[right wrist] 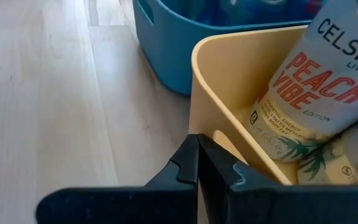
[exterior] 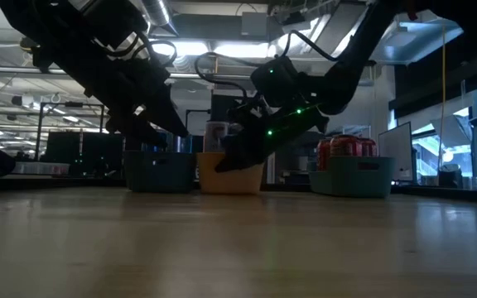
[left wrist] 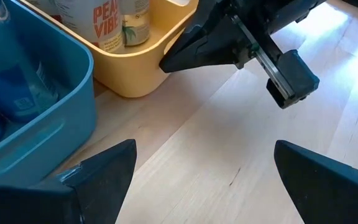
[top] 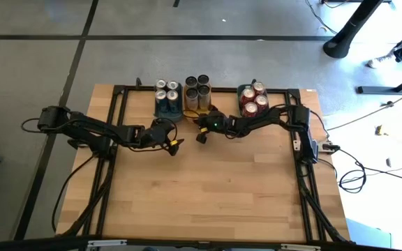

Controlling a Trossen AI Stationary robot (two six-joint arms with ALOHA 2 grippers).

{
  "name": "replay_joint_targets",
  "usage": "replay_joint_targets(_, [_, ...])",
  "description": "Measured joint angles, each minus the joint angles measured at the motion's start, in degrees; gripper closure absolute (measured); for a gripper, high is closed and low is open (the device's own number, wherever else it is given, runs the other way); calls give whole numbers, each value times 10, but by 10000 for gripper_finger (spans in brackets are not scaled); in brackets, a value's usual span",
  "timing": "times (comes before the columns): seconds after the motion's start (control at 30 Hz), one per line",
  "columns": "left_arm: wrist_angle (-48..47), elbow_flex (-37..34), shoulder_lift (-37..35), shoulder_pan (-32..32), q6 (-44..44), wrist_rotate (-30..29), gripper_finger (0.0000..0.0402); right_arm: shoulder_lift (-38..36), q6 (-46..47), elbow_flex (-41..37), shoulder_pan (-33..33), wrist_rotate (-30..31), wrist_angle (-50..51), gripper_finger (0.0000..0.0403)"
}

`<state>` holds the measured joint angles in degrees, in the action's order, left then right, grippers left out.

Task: Sort soda cans
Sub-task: Adjust the yellow bin, then adjust the green bin

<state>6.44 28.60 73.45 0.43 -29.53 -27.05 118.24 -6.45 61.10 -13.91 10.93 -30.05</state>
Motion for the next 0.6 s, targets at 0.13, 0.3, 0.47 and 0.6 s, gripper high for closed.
replay_joint_targets(0.13, [0, 0, 0, 0, 0, 0, 31, -1, 1, 0, 0, 0, 1, 395])
replay_joint_targets(0.3, [-1, 0, -1, -5, -1, 0, 31, -37, 0, 0, 21, -4, 60, 395])
replay_joint_targets(0.47, [-4, 0, -24, -17, 14, 0, 31, -129, 1, 1, 55, -5, 197, 395])
replay_joint_targets(0.6, [-30, 0, -62, -16, 22, -1, 31, -228, 5, 1, 78, 23, 344, 395])
